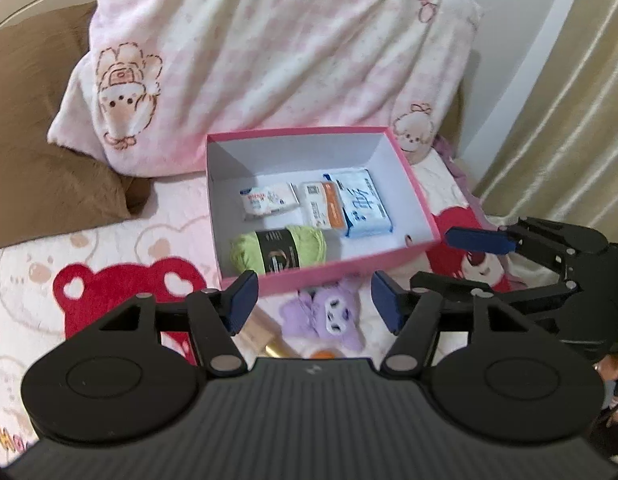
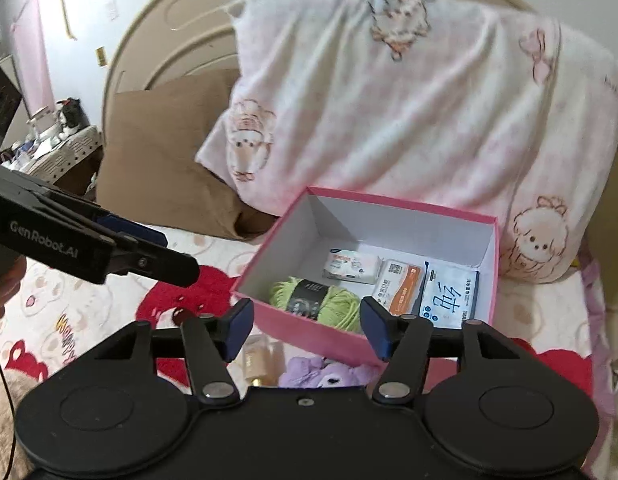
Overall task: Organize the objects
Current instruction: 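Lower the yarn ball into the pink box and open the left gripper, then move the left tool to the gold-capped foundation bottle and grasp it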
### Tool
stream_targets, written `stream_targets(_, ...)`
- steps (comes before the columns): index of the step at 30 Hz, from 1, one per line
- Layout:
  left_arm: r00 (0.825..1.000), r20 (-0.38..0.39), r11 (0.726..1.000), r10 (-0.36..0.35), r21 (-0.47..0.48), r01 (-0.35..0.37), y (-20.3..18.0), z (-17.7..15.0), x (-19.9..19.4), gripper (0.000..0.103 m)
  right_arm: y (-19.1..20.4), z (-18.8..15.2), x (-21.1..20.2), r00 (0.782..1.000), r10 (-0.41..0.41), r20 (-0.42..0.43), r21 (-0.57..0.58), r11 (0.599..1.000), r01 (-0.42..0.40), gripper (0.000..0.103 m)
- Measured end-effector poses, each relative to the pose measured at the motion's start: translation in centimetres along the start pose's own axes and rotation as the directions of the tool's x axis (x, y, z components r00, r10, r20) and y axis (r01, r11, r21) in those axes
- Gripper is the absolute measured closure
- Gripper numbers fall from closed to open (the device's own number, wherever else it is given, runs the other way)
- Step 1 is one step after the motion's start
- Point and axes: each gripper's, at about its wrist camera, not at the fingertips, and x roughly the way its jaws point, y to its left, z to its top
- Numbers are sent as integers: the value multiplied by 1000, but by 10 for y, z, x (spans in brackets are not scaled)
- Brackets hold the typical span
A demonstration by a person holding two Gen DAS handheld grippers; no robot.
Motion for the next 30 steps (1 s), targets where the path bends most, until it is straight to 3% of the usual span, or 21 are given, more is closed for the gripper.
stream_targets(7, 1000, 5, 1000, -18, 17, 18, -5, -38, -34, 36, 27, -23, -39, 999, 10, 36, -43, 999, -8, 31)
stream_targets(14, 999, 35, 999, -27, -17, 27, 5, -74, -30, 34, 50, -55, -48, 998, -24, 60, -101, 994, 30, 26)
stream_targets(26, 995, 49, 979, -86, -180, 93, 53, -113, 30, 34, 93, -89, 0, 999, -35, 40, -249, 967, 44, 23)
stream_targets(30, 997, 47, 981, -60, -184, 68, 63, -121, 52, 34, 105, -97, 30, 999, -54, 1, -335, 941, 52, 23)
